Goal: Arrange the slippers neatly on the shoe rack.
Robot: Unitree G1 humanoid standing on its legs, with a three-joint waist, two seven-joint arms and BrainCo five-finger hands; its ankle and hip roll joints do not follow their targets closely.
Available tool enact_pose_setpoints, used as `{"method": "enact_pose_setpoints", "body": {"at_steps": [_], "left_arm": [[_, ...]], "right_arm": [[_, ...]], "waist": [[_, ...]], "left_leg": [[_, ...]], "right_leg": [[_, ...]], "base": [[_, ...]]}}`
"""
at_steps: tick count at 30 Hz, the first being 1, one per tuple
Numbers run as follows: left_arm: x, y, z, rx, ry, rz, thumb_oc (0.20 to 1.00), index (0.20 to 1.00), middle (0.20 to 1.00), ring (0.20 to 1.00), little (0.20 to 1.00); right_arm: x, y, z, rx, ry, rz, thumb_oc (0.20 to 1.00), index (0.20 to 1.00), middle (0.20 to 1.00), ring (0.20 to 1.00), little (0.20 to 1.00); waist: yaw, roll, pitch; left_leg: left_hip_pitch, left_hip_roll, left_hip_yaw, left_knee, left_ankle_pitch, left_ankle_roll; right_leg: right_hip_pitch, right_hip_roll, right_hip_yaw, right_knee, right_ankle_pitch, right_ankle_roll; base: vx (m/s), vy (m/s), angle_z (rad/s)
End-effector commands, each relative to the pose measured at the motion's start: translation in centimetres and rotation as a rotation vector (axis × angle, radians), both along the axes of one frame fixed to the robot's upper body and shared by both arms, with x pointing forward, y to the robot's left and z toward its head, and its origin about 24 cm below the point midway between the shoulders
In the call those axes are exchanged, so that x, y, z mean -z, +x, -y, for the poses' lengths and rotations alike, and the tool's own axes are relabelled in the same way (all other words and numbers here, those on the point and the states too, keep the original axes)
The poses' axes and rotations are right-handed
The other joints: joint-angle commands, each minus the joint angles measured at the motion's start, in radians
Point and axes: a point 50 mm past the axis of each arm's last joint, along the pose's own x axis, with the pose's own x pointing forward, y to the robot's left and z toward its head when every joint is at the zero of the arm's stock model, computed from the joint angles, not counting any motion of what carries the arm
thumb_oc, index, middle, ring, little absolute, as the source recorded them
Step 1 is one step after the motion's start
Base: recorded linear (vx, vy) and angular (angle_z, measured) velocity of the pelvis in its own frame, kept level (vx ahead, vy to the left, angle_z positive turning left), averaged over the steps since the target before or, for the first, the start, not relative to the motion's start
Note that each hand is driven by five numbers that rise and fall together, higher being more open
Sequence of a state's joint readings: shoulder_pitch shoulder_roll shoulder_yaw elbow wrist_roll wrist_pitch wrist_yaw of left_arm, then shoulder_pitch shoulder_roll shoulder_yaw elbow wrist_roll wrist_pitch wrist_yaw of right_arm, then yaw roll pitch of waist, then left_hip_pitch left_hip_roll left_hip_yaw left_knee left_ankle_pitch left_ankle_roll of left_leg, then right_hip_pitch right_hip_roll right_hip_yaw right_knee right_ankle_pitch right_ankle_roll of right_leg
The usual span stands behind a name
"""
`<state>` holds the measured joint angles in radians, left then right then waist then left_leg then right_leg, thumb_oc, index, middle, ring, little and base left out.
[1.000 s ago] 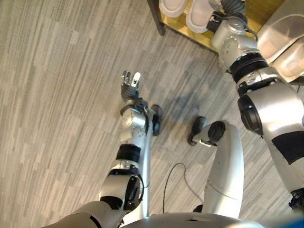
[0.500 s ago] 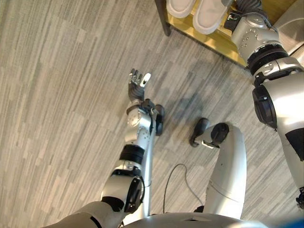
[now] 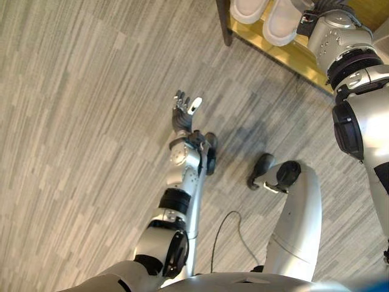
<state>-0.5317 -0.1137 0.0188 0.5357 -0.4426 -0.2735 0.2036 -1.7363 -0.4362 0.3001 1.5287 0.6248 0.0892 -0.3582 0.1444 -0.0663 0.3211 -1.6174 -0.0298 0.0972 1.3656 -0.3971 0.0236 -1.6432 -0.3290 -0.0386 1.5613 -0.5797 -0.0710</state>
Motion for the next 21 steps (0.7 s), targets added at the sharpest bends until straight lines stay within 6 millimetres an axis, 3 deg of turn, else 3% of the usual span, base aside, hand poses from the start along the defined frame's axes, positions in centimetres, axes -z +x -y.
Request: {"method": "enact_pose_setpoints", "body": {"at_steps": [1, 10, 21], "left_arm": [[8.1, -4.8, -4.6, -0.125, 0.148, -0.233, 1.0, 1.0, 1.0, 1.0, 1.0], [8.9, -5.2, -4.9, -0.148, 0.202, -0.258, 1.0, 1.0, 1.0, 1.0, 1.0], [8.1, -4.5, -5.1, -0.167, 0.223, -0.242, 1.0, 1.0, 1.0, 1.0, 1.0]], "right_arm": [[-4.1, -0.9, -1.4, -0.04, -0.029, 0.124, 1.0, 1.0, 1.0, 1.0, 1.0], [-4.2, -0.8, -1.8, -0.099, -0.065, 0.134, 1.0, 1.0, 1.0, 1.0, 1.0], [-2.3, -1.0, 0.2, 0.133, -0.011, 0.054, 1.0, 1.0, 1.0, 1.0, 1.0]], "waist": [[-0.008, -0.009, 0.033], [-0.004, -0.016, 0.008], [-0.025, -0.012, -0.01]], "left_leg": [[0.047, 0.021, -0.015, -0.012, -0.076, -0.003], [0.047, 0.014, -0.032, -0.019, -0.069, -0.005], [0.047, 0.032, -0.029, -0.003, -0.079, 0.004]], "right_leg": [[0.087, 0.018, 0.042, 0.023, -0.01, 0.064], [0.092, 0.028, 0.032, 0.014, -0.012, 0.056], [0.1, 0.027, 0.03, 0.029, -0.022, 0.049]], "base": [[0.01, -0.002, 0.04], [0.0, 0.0, 0.0], [0.0, 0.001, 0.0]]}}
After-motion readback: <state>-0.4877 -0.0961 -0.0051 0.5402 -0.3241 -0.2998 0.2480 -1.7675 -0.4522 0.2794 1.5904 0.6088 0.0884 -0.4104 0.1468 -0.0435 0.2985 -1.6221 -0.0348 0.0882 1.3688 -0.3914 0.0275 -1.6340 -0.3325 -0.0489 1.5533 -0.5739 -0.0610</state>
